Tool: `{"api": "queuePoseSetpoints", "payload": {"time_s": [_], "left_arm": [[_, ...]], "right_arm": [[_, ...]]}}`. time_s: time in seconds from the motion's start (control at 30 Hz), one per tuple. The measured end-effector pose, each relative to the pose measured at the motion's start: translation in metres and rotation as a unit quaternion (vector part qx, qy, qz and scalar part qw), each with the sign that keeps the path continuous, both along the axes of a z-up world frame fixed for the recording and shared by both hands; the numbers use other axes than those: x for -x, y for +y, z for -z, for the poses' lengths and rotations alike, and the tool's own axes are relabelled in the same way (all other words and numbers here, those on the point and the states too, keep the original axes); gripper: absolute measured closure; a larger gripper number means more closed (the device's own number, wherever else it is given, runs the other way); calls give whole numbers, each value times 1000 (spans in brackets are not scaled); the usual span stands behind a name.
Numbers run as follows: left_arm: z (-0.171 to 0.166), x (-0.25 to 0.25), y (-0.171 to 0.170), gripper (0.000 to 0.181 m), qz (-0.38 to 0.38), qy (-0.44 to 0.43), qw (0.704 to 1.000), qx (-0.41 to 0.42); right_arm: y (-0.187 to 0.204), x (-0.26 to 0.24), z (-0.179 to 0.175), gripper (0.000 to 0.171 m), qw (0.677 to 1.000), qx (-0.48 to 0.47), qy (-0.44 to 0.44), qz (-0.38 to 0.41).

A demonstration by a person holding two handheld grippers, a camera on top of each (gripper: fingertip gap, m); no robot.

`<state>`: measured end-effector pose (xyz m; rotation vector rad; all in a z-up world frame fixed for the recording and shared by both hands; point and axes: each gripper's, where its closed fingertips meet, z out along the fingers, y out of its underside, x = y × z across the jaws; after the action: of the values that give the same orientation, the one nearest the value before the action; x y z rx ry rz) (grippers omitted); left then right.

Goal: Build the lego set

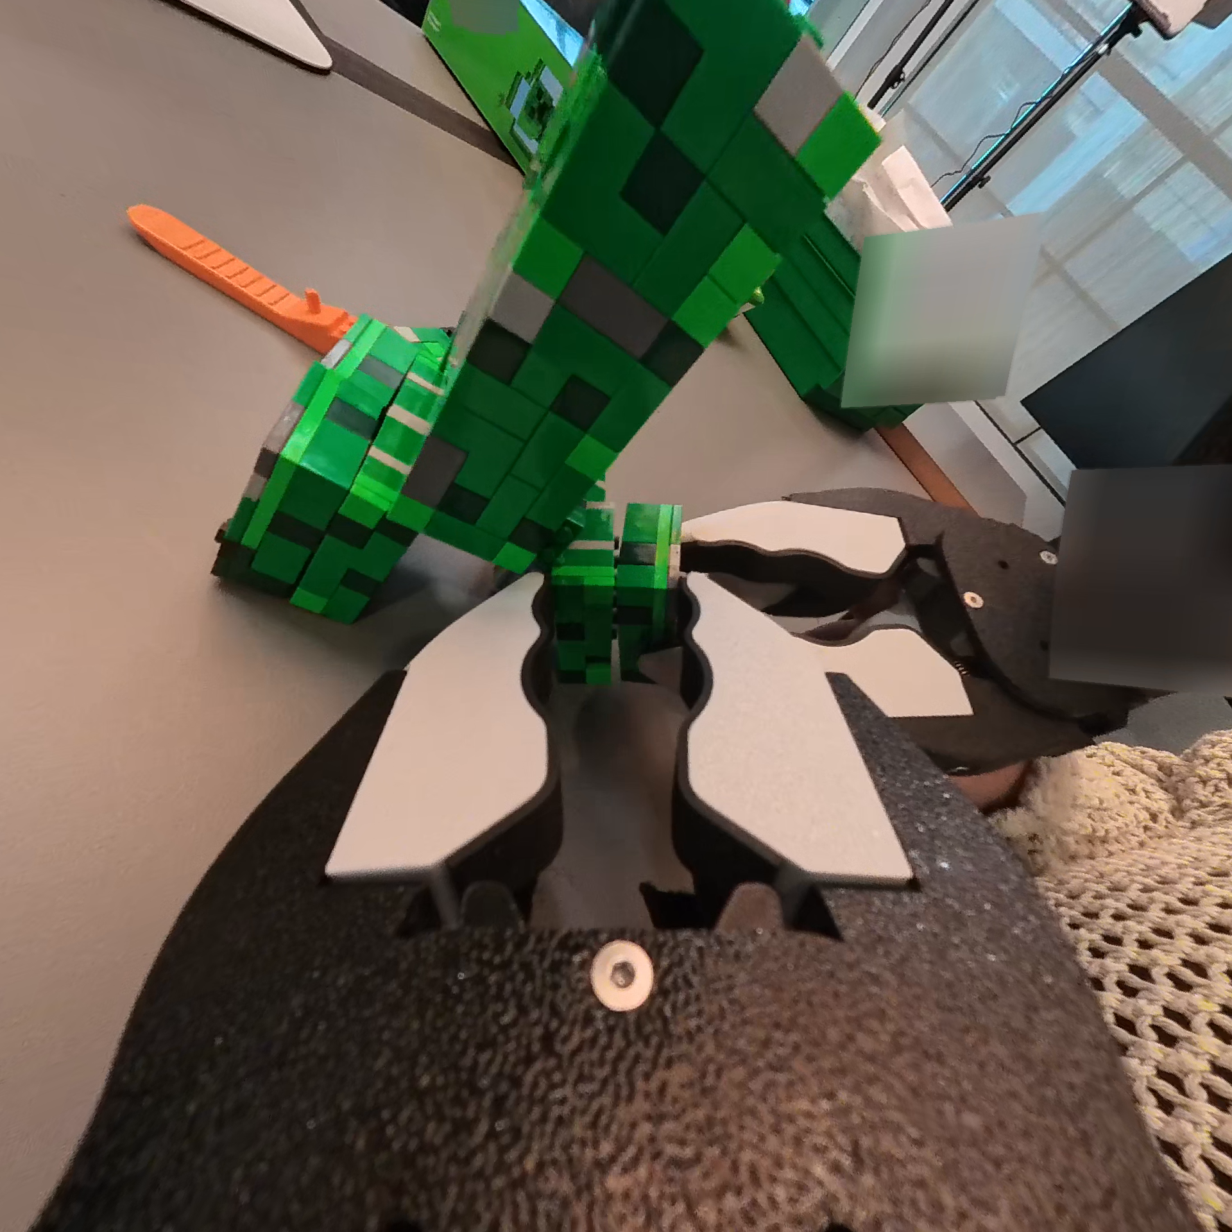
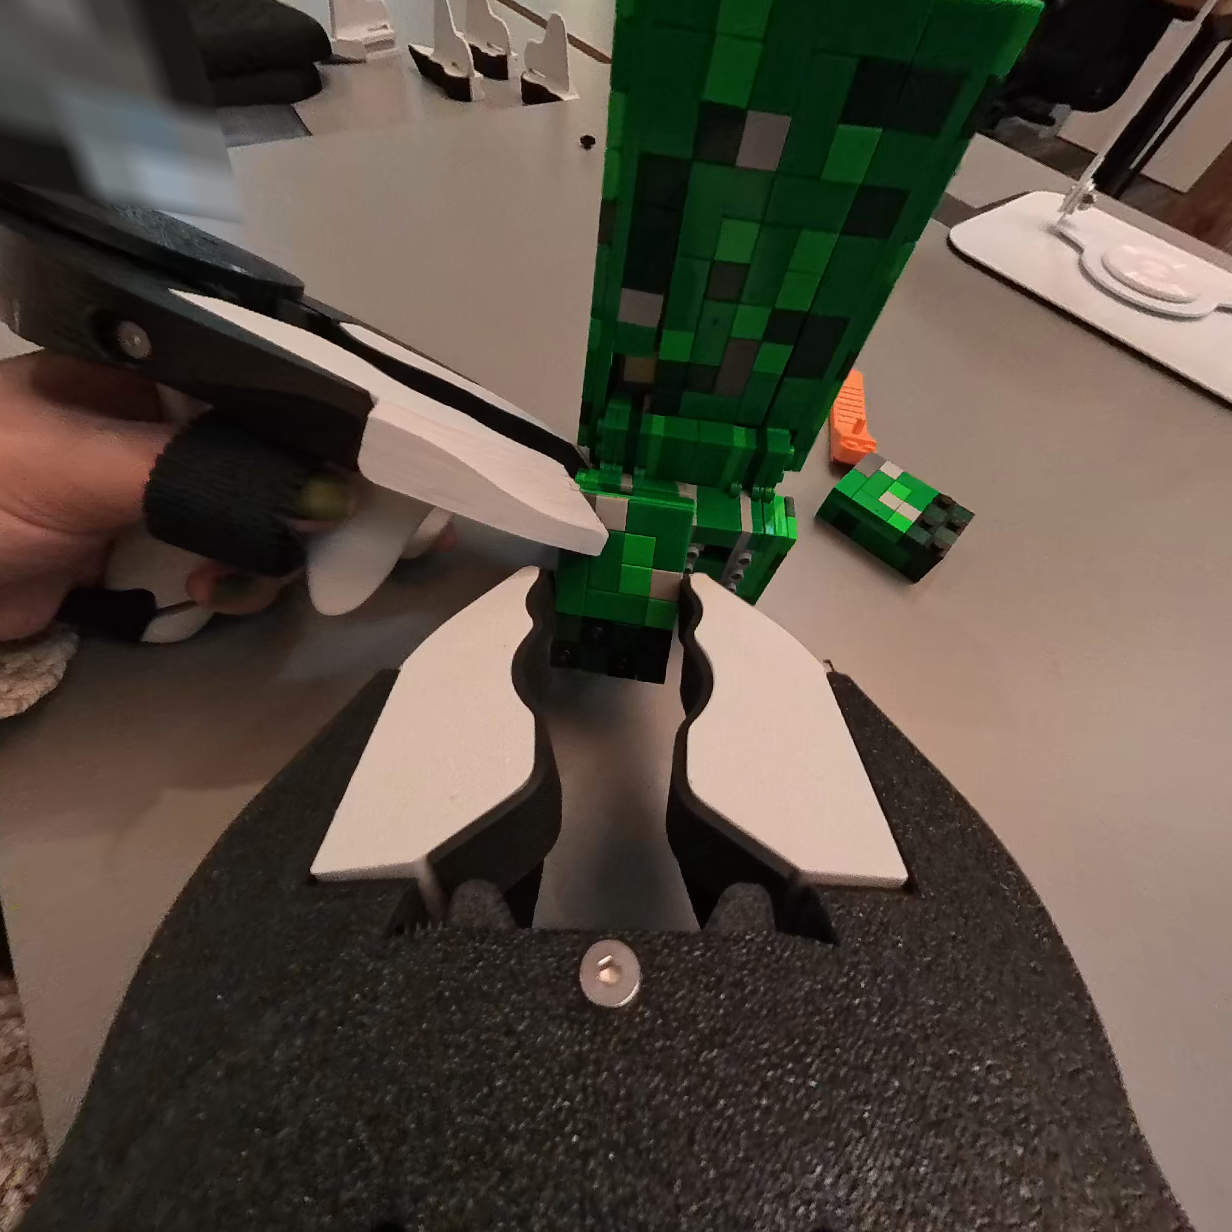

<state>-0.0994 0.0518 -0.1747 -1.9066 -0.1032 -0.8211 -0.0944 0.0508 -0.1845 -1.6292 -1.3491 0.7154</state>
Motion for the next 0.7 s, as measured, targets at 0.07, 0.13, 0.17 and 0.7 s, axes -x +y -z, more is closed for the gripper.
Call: {"api": "queuePoseSetpoints", "payload": {"time_s": [0.07,0.13,0.17,0.7], "left_arm": [[0,0,0,147,1,1,1000,0],[0,-1,0,147,1,3,1000,0],[0,-1,0,147,1,3,1000,0],[0,-1,0,147,2,1,1000,0]], "right_arm": [[-1,1,1,134,1000,7,-2,-6],[-3,2,3,130,1000,15,-8,-13],[-3,2,5,129,1000,17,-13,-13],[-6,-7,14,135,998,48,-45,-20]]}}
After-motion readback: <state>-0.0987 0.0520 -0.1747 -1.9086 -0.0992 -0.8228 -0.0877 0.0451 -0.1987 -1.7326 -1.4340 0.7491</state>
